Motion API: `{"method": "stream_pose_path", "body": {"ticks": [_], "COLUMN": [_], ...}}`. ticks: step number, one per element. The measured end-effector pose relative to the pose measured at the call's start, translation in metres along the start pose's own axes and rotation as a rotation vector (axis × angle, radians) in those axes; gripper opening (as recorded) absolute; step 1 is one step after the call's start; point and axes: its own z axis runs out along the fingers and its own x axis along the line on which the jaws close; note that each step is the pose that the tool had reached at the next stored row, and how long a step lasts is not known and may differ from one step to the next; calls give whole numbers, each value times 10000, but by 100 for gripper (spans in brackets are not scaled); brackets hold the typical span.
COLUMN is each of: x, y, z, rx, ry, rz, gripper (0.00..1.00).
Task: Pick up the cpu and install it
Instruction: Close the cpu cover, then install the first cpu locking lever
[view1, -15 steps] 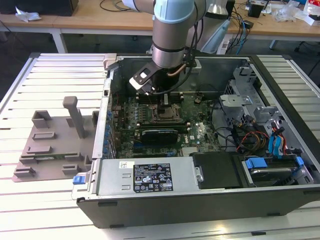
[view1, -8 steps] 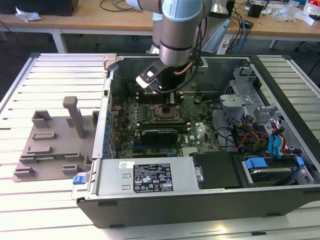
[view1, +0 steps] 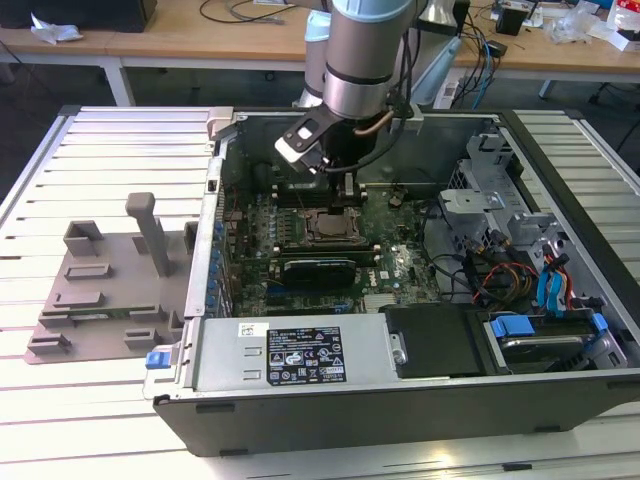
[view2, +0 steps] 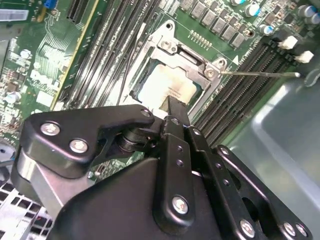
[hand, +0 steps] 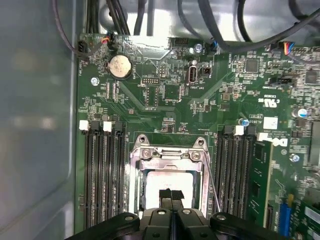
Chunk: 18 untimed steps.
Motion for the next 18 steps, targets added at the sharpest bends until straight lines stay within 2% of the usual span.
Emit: {"method": "stream_pose_path", "body": {"ticks": [3,7,18], "x": [-2,-3,-3], "y": [-2,-3,-3], "z": [-124,-228,-229], "rx": [11,18,17], "ry": [15,61,79], "rz": [0,-3,-4], "gripper": [11,11,11]}}
